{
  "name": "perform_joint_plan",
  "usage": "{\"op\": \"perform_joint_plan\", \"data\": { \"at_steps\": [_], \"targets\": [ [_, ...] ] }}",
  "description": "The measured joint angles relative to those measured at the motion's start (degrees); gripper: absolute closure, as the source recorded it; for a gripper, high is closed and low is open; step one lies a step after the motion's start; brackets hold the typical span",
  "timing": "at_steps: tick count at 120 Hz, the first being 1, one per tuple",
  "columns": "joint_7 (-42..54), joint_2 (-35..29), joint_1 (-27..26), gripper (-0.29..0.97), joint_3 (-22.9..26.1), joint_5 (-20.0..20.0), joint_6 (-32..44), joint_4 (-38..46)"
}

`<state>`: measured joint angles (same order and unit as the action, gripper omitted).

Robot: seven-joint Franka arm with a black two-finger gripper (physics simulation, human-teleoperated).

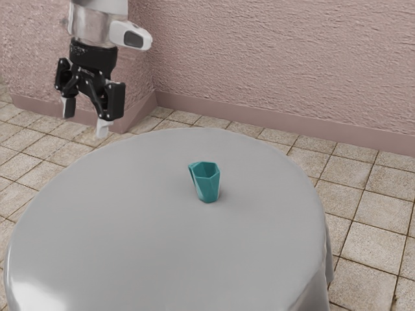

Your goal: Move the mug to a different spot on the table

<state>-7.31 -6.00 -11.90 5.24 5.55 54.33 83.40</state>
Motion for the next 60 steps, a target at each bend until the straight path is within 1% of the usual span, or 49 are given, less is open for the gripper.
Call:
{"op": "perform_joint_plan", "data": {
  "at_steps": [7,16,32,40,46,50,55,60],
  "targets": [
    [-0.8,0.4,-1.1,0.0,0.5,0.2,3.5,-0.6],
    [-1.8,1.1,-7.3,0.0,-4.3,0.3,7.1,-1.0],
    [-3.3,1.7,-9.8,0.0,-5.4,0.4,11.9,-1.3],
    [-4.1,3.8,-11.2,0.0,-7.6,0.4,13.5,-3.6],
    [-5.3,5.0,-12.4,0.0,-10.2,0.3,14.6,-4.7],
    [-6.0,7.3,-13.5,0.0,-12.6,0.1,15.2,-6.7],
    [-6.8,11.7,-14.7,0.0,-16.2,-0.6,15.9,-10.3],
    [-7.7,16.0,-13.1,0.0,-18.9,-1.5,17.3,-13.0]
  ]
}}
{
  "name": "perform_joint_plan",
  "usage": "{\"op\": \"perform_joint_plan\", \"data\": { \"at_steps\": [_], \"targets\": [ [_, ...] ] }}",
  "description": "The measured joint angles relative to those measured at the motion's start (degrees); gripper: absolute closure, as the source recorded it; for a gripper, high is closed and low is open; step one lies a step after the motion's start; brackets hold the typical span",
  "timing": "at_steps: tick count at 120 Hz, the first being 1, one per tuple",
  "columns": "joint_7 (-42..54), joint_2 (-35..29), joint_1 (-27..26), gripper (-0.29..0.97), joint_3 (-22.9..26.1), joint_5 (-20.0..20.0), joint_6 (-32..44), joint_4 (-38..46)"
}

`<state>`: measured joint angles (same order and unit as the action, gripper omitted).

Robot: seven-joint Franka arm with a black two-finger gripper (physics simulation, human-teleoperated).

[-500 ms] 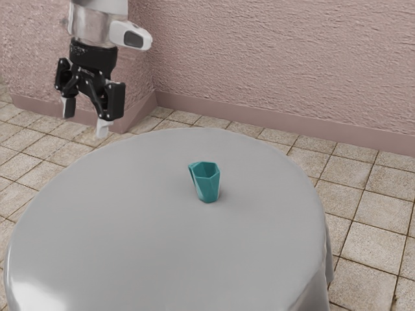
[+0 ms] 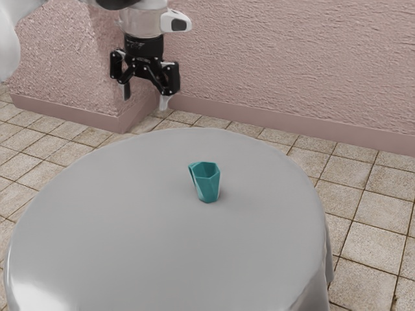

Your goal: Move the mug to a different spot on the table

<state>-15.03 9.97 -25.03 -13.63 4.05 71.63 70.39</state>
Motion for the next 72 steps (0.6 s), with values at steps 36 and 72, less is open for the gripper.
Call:
{"op": "perform_joint_plan", "data": {
  "at_steps": [36,72],
  "targets": [
    [-9.4,19.3,3.7,0.0,-14.4,-14.5,9.9,-8.6],
    [-18.5,27.8,3.9,0.0,-22.0,-26.8,15.4,-6.9]
  ]
}}
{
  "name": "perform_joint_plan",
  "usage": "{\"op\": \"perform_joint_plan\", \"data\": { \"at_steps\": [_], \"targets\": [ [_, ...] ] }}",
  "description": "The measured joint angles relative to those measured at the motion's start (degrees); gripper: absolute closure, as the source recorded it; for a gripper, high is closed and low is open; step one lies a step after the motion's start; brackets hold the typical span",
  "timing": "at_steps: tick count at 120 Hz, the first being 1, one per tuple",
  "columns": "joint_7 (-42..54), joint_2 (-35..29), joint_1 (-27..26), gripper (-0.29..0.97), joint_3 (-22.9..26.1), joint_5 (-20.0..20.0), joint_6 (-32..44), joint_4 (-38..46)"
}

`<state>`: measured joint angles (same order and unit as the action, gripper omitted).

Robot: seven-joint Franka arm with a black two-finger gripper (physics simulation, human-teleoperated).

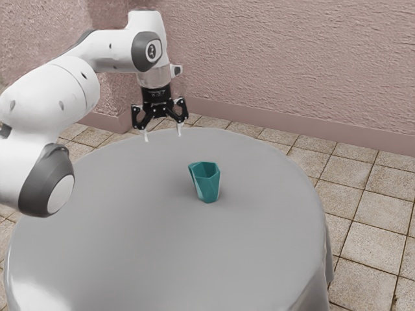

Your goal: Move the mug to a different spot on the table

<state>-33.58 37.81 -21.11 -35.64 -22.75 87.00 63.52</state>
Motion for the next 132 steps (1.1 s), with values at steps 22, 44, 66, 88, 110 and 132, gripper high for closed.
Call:
{"op": "perform_joint_plan", "data": {
  "at_steps": [22,44,66,88,110,132],
  "targets": [
    [-3.2,1.8,0.0,0.0,-0.9,-2.1,2.0,3.2],
    [-9.0,3.1,-0.1,0.0,-1.0,-4.9,1.2,3.3],
    [-16.0,5.0,-0.1,0.0,-0.7,-5.6,-0.5,3.3],
    [-20.9,6.8,0.0,0.0,-0.4,-6.0,-0.3,2.7],
    [-22.9,7.6,-0.1,0.0,1.7,-9.4,4.7,3.0],
    [-23.6,8.3,-0.2,0.0,2.2,-10.5,9.1,3.3]
  ]
}}
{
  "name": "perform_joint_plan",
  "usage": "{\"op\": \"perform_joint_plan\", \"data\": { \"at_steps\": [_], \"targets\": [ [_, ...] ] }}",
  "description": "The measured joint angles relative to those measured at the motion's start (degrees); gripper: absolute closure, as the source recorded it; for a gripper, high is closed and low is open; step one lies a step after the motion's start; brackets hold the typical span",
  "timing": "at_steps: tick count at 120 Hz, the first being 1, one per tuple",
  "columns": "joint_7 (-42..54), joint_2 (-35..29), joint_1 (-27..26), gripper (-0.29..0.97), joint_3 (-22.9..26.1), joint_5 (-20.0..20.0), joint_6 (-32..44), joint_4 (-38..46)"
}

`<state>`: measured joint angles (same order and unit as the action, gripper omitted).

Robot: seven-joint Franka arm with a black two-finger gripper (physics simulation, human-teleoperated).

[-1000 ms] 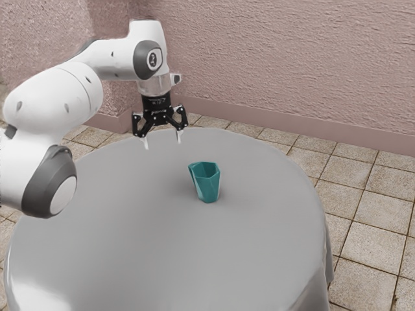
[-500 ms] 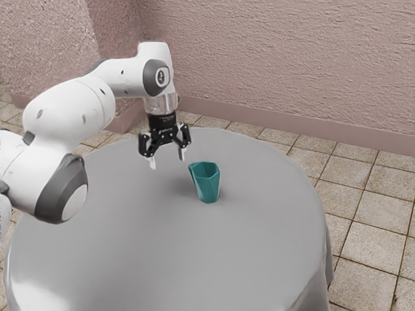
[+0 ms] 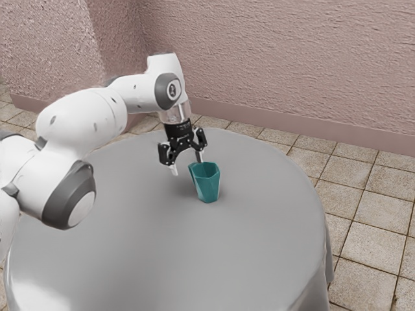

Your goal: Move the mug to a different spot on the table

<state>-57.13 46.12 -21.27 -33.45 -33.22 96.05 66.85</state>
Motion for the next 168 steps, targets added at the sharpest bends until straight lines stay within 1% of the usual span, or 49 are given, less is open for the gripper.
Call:
{"op": "perform_joint_plan", "data": {
  "at_steps": [15,46,58,76,99,122,152,168],
  "targets": [
    [-0.2,0.9,0.0,0.0,0.8,-0.2,1.8,0.0],
    [-0.1,1.2,0.0,0.0,0.7,-0.5,3.6,-1.2],
    [0.0,3.2,0.2,0.0,0.2,-1.7,4.7,-2.3],
    [0.1,5.5,1.1,0.0,-2.0,-3.1,6.7,-5.2],
    [0.2,8.4,2.9,0.0,-1.5,-4.7,8.1,-8.9],
    [0.2,9.6,3.3,0.0,-0.5,-5.9,9.2,-9.2],
    [0.2,10.7,3.9,0.0,-0.4,-6.9,9.9,-8.9],
    [-1.1,10.6,4.4,0.0,-0.8,-9.4,7.8,-8.4]
  ]
}}
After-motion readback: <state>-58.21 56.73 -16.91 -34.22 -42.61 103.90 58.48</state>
